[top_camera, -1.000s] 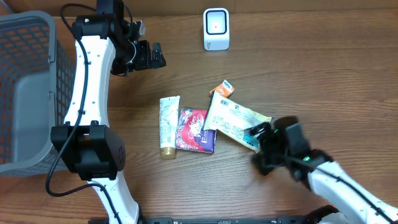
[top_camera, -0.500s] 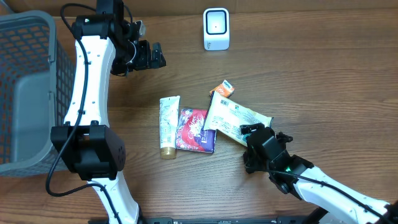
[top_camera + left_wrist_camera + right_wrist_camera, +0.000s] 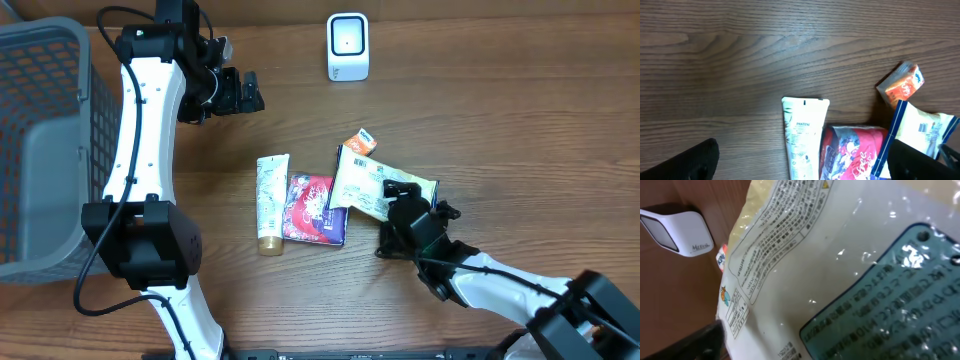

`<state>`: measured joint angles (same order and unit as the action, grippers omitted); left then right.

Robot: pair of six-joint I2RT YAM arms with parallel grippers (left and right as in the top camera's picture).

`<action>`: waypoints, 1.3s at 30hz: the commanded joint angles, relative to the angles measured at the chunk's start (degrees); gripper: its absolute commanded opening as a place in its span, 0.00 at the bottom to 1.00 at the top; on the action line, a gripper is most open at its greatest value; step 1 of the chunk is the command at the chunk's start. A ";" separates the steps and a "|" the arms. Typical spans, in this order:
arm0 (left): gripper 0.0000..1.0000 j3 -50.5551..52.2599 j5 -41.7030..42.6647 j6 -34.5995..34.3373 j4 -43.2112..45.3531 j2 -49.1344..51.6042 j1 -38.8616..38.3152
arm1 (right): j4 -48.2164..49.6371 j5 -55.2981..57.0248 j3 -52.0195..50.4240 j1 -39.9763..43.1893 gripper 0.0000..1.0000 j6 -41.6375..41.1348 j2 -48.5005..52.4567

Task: Scan the item barcode
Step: 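Regrasp the snack bag's lower edge with the right gripper and tilt it, then lift the yellow snack bag and carry it up toward the scanner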

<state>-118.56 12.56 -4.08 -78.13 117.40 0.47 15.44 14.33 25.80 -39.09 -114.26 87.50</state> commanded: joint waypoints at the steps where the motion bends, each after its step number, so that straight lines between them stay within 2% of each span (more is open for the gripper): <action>1: 1.00 -0.79 -1.16 1.33 -0.11 -0.90 -0.11 | -1.27 2.45 -0.70 -0.31 0.74 -1.44 2.69; 5: 1.00 -0.79 -1.18 1.33 -0.02 -0.90 -0.02 | -3.61 4.09 -0.70 -0.31 0.41 -1.18 2.69; 8: 0.99 -0.79 -1.20 1.33 0.00 -0.90 -0.02 | -4.46 5.38 -0.72 -0.31 0.28 1.18 2.69; 11: 1.00 -0.79 -1.86 1.33 -0.02 -0.90 -0.02 | -2.56 6.84 -0.70 -0.09 0.15 12.22 2.69; 14: 1.00 -0.79 -3.19 1.31 0.00 -0.90 -0.02 | 5.35 4.94 -0.70 1.11 0.04 27.50 2.62; 15: 1.00 -0.79 -3.21 1.31 0.00 -0.90 -0.02 | 8.26 2.89 -0.66 2.01 0.04 32.44 2.62; 18: 1.00 -0.79 -4.07 1.31 -0.04 -0.90 -0.02 | 14.19 -5.22 -0.66 5.53 0.04 39.34 2.62; 26: 1.00 -0.79 -4.20 1.31 -0.07 -0.90 -0.02 | 25.14 -39.50 -0.66 19.56 0.04 54.84 2.32; 32: 1.00 -0.79 -4.17 1.29 -0.07 -0.90 -0.04 | 36.28 -63.36 -0.66 31.98 0.04 45.29 1.11; 39: 1.00 -0.79 -4.17 1.31 -0.09 -0.90 -0.04 | 50.21 -75.89 -0.66 37.94 0.04 33.40 -0.83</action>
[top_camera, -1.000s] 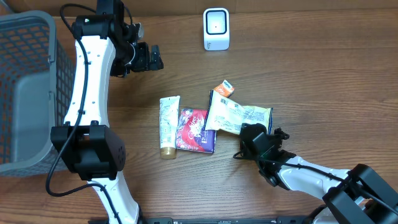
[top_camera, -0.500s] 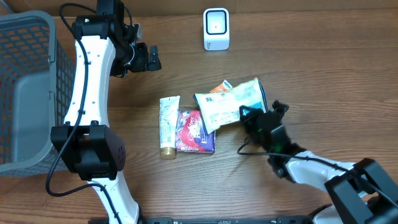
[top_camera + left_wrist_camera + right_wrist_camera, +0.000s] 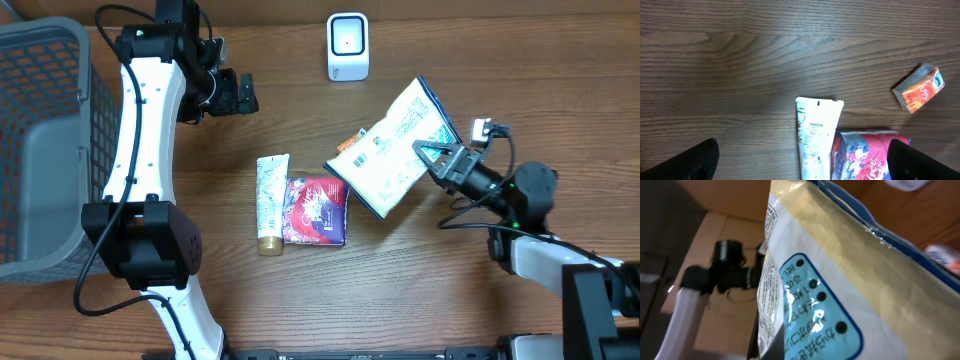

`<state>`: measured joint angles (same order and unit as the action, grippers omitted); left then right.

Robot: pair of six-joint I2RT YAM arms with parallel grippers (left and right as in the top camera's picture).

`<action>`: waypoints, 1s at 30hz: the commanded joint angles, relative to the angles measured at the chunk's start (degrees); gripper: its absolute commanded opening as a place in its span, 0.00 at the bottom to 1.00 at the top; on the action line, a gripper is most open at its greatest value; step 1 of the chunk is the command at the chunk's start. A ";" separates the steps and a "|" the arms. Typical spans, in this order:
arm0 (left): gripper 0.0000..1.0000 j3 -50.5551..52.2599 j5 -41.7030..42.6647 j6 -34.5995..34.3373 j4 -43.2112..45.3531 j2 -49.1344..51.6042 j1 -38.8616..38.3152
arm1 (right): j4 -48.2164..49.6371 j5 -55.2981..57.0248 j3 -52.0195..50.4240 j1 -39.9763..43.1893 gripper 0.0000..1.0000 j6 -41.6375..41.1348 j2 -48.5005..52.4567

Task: Scan the item barcode
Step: 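Lift the yellow snack bag and carry it up toward the scanner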

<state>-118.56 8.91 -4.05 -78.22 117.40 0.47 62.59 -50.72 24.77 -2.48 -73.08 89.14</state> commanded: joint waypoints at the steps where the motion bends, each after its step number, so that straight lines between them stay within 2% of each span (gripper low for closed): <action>1: 1.00 -0.79 -0.55 1.29 0.04 -0.90 -0.04 | 3.52 -10.99 0.37 1.51 0.04 -9.42 -2.80; 6: 1.00 -0.79 -0.50 1.29 -0.02 -0.90 -0.13 | 3.30 -10.93 0.37 1.55 0.04 -18.23 -3.54; 11: 1.00 -0.79 -0.52 1.29 0.28 -0.90 -0.11 | -0.94 -10.21 0.37 1.55 0.04 -20.13 -3.54; 21: 1.00 -0.79 -0.52 1.29 0.46 -0.90 0.22 | -6.14 -6.32 0.48 1.55 0.04 -10.23 -3.54; 26: 1.00 -0.79 -0.52 1.29 0.46 -0.90 0.26 | -8.57 -4.33 1.55 1.55 0.04 -2.67 -3.54; 28: 1.00 -0.79 -0.52 1.29 0.46 -0.90 0.26 | -14.53 -1.18 3.13 1.55 0.04 2.45 -3.54; 30: 1.00 -0.79 -0.52 1.29 0.46 -0.90 0.26 | -27.41 5.49 7.08 1.55 0.04 12.07 -3.54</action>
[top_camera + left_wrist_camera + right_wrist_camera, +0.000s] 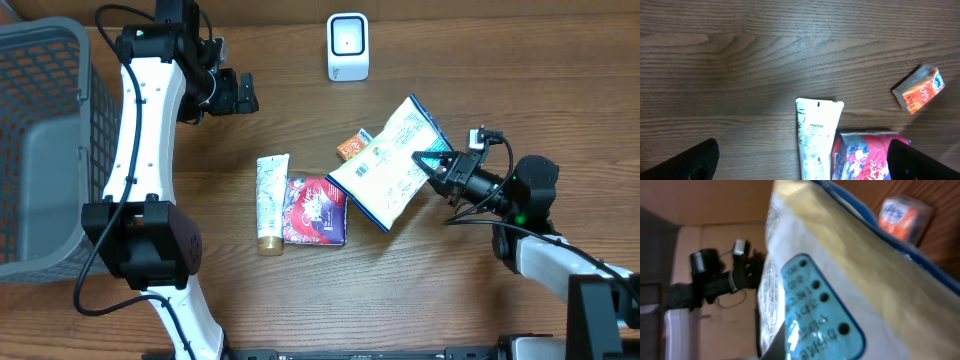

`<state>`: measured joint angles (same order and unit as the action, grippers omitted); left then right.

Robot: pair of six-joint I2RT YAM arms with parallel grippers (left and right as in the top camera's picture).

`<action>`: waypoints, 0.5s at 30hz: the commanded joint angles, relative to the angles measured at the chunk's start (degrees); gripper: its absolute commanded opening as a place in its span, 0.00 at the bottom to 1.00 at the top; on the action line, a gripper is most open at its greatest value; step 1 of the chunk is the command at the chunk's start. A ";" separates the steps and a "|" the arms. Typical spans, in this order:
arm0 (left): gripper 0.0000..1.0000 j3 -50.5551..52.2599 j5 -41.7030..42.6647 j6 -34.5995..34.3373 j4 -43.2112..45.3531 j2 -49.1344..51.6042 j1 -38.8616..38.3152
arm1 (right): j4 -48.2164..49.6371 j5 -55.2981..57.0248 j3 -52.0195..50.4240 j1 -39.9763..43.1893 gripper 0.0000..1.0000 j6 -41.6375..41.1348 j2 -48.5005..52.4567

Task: Scan the item barcode
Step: 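Lift the yellow snack bag and carry it up toward the scanner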

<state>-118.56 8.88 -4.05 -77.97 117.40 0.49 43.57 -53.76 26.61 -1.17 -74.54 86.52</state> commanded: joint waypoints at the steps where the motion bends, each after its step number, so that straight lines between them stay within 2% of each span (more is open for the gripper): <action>1: 1.00 -0.79 -0.50 1.29 0.22 -0.90 0.24 | -12.55 10.32 7.06 0.24 0.04 16.50 -0.92; 4: 1.00 -0.79 -0.50 1.29 0.22 -0.90 0.24 | -17.66 10.05 11.98 0.24 0.04 21.94 -0.92; 10: 1.00 -0.79 -0.50 1.29 0.22 -0.90 0.24 | -21.29 5.99 20.33 0.13 0.04 23.63 -0.92; 15: 1.00 -0.79 -0.50 1.29 0.22 -0.90 0.24 | -24.06 2.84 23.26 0.09 0.04 26.18 -1.03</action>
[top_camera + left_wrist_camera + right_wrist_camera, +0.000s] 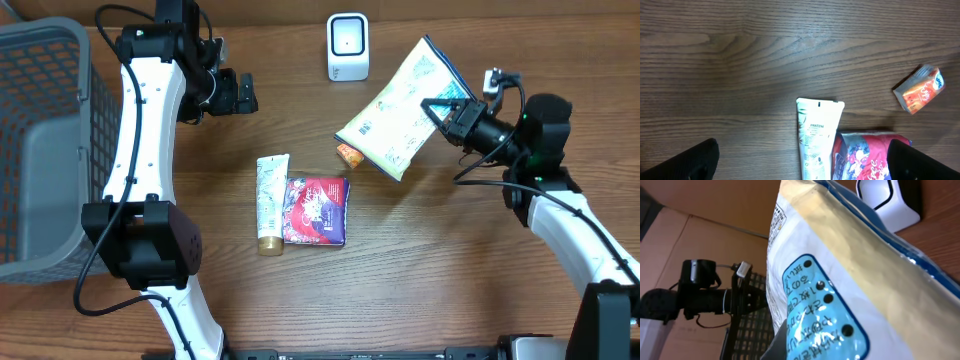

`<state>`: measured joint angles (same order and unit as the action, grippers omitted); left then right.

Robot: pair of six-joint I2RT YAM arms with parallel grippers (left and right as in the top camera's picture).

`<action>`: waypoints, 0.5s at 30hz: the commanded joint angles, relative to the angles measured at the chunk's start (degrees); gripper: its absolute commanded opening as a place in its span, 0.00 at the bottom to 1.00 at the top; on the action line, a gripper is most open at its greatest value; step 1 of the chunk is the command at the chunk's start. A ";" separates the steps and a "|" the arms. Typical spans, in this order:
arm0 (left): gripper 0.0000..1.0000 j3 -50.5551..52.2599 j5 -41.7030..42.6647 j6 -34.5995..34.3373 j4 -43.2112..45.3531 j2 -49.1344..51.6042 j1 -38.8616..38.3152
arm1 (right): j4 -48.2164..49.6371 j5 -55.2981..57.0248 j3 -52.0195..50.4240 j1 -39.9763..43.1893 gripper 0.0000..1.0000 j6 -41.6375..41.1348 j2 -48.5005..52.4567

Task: Scan the item barcode
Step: 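Lift the yellow snack bag and carry it up toward the scanner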

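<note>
My right gripper (447, 112) is shut on a cream and blue-edged packet (398, 112), held in the air just right of the white barcode scanner (348, 47). In the right wrist view the packet (850, 280) fills the frame, with the scanner (890, 202) behind its top edge. My left gripper (245, 95) hangs open high over the table's back left, its fingertips (685, 160) wide apart above a white tube (815, 137), a red pouch (867, 155) and a small orange pack (920, 92).
A grey mesh basket (40, 140) stands at the table's left edge. The tube (270, 200), the red pouch (315, 210) and the orange pack (347, 153) lie together at mid-table, below and left of the held packet.
My right gripper has moved up and back with the packet, from over the mid-right of the table to beside the scanner. The left arm has not moved.
The packet first lay on the table against the red pouch with my right gripper at it. Then it hung in the air in the right gripper, right of the pile, then a little lower, and now it is raised near the scanner. The left gripper stayed open.
</note>
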<state>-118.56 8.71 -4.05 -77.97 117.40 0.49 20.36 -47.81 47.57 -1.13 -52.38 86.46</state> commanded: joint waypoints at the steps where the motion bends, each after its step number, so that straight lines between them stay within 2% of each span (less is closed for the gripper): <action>1: 1.00 -0.79 -0.33 1.29 0.24 -0.90 0.24 | -0.90 -2.93 2.47 -0.07 0.04 5.97 -0.96; 4: 1.00 -0.79 -0.33 1.29 0.24 -0.90 0.24 | -1.29 1.55 2.78 -1.49 0.04 16.13 -0.96; 6: 1.00 -0.79 -0.33 1.29 0.24 -0.90 0.24 | -1.42 8.92 2.78 -3.17 0.04 23.52 -0.96; 12: 1.00 -0.79 -0.33 1.29 0.24 -0.90 0.22 | -1.62 42.88 4.24 -12.26 0.04 45.00 -0.94; 15: 1.00 -0.79 -0.33 1.29 0.24 -0.90 0.20 | -1.53 54.82 5.99 -17.40 0.04 55.93 -0.28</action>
<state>-118.56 8.71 -4.05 -77.97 117.40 0.49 17.91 -13.17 49.39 -14.52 -13.45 86.48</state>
